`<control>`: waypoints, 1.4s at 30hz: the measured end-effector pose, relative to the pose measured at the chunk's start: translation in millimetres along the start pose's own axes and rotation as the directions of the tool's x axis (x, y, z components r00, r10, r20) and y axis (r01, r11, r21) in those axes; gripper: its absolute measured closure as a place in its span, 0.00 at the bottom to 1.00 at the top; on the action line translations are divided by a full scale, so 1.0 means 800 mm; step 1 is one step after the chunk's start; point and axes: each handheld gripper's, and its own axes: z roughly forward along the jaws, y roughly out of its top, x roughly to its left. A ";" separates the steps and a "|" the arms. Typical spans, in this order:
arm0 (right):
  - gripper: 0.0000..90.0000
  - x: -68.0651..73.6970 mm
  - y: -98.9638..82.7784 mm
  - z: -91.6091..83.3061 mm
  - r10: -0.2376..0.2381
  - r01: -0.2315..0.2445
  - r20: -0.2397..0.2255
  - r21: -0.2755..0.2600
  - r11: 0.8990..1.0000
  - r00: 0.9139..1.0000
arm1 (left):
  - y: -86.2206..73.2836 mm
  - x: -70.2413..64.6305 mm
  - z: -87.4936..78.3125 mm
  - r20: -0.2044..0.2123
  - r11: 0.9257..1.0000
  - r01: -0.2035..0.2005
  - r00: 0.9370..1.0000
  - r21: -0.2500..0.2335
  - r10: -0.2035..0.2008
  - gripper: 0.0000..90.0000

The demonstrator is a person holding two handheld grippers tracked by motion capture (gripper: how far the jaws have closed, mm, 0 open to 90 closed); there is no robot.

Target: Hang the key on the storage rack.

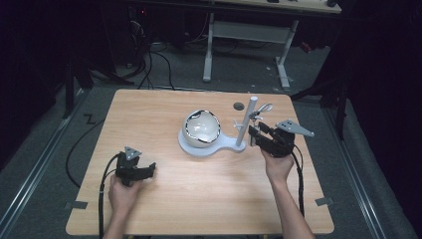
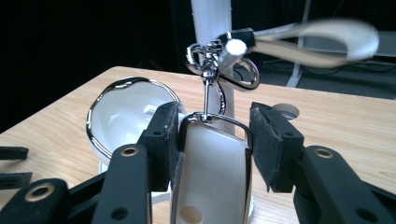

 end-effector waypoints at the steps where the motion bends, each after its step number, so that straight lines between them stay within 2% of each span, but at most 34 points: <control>1: 0.60 0.000 -0.001 0.001 -0.002 0.002 0.004 0.000 1.000 1.000 | 0.000 0.000 0.000 0.000 1.000 0.000 1.000 0.000 0.000 0.21; 6: 0.59 -0.001 -0.001 0.003 -0.006 0.006 0.014 -0.002 1.000 1.000 | 0.000 0.000 0.000 0.000 1.000 0.000 1.000 0.000 0.000 0.21; 12: 0.52 -0.003 -0.002 0.003 -0.004 0.003 0.018 0.010 1.000 1.000 | 0.000 0.000 0.000 0.000 1.000 0.000 1.000 0.000 0.000 0.21; 21: 0.47 -0.004 -0.006 -0.006 -0.013 0.013 0.015 -0.002 1.000 1.000 | 0.000 0.000 0.000 0.000 1.000 0.000 1.000 0.000 0.000 0.21; 30: 0.48 -0.004 -0.010 -0.017 -0.035 0.035 0.023 -0.011 0.999 0.999 | 0.000 0.000 0.000 0.000 1.000 0.000 1.000 0.000 0.000 0.21; 42: 0.53 -0.011 -0.024 -0.039 -0.055 0.056 0.065 -0.025 0.998 0.996 | 0.000 0.000 0.000 -0.001 1.000 0.000 1.000 0.001 0.000 0.21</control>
